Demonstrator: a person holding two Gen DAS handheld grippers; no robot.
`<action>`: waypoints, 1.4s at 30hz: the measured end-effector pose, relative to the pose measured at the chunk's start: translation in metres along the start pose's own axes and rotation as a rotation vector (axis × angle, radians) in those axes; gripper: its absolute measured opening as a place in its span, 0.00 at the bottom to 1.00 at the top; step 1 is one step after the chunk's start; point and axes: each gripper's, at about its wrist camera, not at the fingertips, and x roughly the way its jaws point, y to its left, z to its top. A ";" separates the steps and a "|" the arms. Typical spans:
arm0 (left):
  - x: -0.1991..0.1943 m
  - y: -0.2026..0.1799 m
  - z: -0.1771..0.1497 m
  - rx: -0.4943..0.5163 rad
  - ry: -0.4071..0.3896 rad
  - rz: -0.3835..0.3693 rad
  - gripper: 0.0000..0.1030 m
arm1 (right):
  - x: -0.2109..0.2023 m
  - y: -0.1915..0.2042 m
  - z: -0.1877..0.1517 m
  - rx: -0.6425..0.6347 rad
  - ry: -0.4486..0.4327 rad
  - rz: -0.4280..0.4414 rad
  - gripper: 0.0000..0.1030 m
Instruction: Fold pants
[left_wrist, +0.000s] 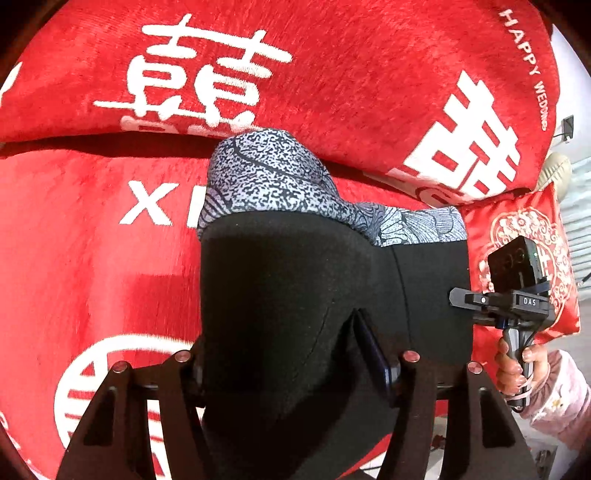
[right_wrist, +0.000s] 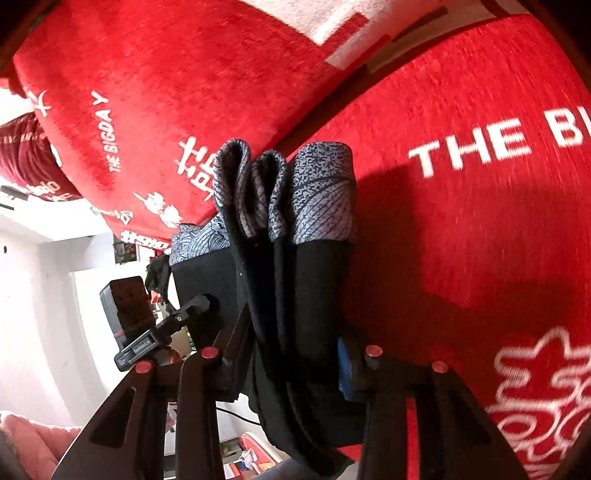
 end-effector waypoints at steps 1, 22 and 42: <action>-0.005 -0.001 -0.006 0.003 -0.001 0.002 0.63 | 0.000 0.003 -0.005 0.001 0.000 0.004 0.40; 0.017 0.048 -0.067 0.054 0.051 0.220 0.97 | 0.042 -0.010 -0.044 0.054 0.037 -0.290 0.64; 0.030 0.009 -0.033 0.139 -0.061 0.281 0.97 | 0.054 0.064 -0.008 -0.235 -0.129 -0.524 0.16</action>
